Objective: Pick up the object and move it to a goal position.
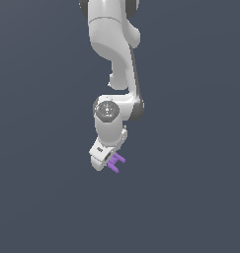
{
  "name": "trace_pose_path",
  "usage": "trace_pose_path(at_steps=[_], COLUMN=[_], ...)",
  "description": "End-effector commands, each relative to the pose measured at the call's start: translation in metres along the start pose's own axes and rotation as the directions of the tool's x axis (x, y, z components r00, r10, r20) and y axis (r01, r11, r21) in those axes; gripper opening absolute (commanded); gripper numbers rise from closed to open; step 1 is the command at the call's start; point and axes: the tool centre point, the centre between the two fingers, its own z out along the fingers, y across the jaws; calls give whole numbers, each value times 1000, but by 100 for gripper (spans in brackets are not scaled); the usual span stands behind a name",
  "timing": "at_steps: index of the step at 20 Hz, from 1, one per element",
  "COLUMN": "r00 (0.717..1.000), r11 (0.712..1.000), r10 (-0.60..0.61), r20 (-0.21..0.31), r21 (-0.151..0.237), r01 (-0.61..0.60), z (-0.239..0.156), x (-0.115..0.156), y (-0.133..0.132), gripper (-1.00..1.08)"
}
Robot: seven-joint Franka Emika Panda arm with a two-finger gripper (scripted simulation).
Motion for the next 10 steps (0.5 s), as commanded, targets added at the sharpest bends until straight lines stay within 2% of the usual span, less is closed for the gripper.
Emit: trace_pose_path(at_steps=[1, 10], r00=[1000, 1000], r11=[1000, 1000], r10=[-7, -5], r20=[-1, 0], r21=[0, 0], r01=[7, 5], z=[1, 23], x=[0, 0], y=[0, 0], gripper=[100, 100])
